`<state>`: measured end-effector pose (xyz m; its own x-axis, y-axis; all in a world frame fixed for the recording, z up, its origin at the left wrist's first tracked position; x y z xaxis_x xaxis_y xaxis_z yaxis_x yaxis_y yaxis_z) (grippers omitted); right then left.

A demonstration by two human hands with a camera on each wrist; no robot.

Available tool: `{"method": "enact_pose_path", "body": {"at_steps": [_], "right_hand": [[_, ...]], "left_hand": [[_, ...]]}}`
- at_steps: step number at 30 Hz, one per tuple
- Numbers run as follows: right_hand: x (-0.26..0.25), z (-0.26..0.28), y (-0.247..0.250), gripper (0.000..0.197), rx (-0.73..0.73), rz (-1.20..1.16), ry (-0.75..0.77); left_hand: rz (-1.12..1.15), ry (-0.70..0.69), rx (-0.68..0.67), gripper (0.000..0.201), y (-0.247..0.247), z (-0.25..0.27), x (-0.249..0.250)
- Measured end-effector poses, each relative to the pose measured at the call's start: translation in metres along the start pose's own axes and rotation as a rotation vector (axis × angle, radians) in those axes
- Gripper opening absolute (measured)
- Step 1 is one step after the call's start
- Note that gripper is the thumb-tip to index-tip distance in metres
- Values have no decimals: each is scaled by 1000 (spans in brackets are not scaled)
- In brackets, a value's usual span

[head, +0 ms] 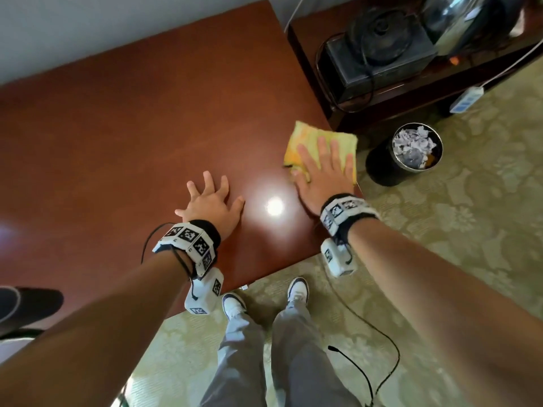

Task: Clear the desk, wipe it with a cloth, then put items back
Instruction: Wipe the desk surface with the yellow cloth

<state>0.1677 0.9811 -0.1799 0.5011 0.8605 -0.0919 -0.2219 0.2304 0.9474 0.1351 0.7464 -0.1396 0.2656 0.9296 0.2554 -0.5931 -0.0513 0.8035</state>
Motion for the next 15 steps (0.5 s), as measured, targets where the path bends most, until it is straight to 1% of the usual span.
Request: {"method": "enact_pose_path", "body": {"at_steps": [2, 4, 5, 6, 9, 11, 13, 15], "right_hand": [[10, -11, 2, 62, -6, 15, -62], [-1, -5, -4, 63, 10, 9, -109], [-12, 2, -8, 63, 20, -4, -107], [-25, 12, -13, 63, 22, -6, -74], [-68, 55, -29, 62, -19, 24, 141], [-84, 78, -37, 59, -37, 4, 224], [-81, 79, -37, 58, -26, -12, 280], [-64, 67, -34, 57, -7, 24, 322]], "left_hand": [[-24, 14, -2, 68, -2, -1, 2], [-45, 20, 1, 70, -5, -1, 3], [-54, 22, 2, 71, -6, -2, 4], [-60, 26, 3, 71, -6, -2, 4], [-66, 27, -7, 66, -7, -3, 4], [-56, 22, -10, 62, -6, -4, 2], [-58, 28, -14, 62, -4, -5, 0], [-73, 40, -12, 61, -3, -5, 1]]}}
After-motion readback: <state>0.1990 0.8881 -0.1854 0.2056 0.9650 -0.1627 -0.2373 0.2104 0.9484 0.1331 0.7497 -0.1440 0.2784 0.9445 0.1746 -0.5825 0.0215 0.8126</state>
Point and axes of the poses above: each hand's wrist, its own z-axis away from the middle knuckle, its own y-axis out of the back of the hand, x = y × z, the point moved 1 cm from there along -z, towards the middle knuckle, and after that the axes turned 14 degrees about -y, right-handed, at the moved point
